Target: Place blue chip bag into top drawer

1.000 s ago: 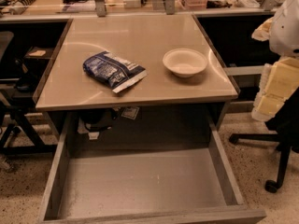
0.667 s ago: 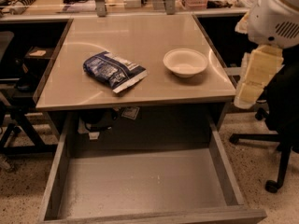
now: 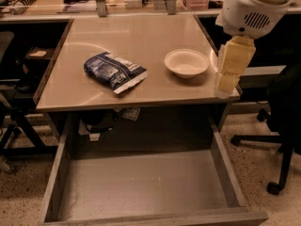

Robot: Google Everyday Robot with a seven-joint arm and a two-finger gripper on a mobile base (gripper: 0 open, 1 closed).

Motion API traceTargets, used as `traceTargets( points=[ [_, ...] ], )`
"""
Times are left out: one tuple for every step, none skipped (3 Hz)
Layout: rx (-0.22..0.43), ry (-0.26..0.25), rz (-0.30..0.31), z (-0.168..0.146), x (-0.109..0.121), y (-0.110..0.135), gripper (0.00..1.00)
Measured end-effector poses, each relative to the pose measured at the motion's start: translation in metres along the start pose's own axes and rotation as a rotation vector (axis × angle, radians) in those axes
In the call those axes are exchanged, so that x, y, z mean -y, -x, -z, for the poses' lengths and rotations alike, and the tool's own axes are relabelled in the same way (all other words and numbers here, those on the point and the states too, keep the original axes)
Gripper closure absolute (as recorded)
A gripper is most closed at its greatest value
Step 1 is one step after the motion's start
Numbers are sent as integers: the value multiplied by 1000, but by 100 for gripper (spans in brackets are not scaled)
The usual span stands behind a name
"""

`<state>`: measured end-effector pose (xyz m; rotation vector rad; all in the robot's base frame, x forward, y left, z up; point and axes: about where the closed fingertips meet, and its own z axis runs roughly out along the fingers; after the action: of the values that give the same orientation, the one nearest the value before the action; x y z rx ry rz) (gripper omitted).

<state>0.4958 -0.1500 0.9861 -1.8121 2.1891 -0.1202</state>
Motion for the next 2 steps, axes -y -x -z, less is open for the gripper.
traceTargets(
  points=[
    [23,-13,-32,-13,7,8,0],
    [39,3,-113,-36,35,23,0]
  ],
)
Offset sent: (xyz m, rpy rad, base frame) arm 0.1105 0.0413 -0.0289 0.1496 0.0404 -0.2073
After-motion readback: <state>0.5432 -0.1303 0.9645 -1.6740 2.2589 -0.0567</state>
